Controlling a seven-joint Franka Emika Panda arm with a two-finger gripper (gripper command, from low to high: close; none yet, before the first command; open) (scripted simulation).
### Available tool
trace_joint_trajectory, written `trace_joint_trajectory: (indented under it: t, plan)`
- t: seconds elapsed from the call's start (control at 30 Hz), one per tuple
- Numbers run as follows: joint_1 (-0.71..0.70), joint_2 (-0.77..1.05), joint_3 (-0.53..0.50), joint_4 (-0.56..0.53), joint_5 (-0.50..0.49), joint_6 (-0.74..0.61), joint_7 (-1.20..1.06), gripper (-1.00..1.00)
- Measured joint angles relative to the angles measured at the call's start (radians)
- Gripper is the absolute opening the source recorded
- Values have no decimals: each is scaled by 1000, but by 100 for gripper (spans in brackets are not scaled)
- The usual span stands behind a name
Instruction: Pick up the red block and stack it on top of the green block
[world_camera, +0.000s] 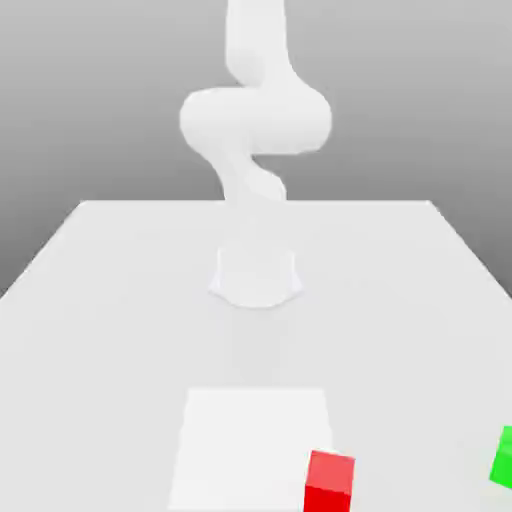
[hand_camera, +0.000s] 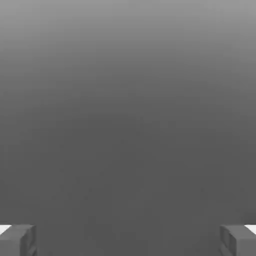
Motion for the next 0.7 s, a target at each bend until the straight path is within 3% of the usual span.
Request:
trace_joint_trajectory:
  t: [0.4,0.7]
  plan:
    - [-68,442,128,-45,-93,144,231,0]
    - [-45,766,152,-79,-131,254,380,0]
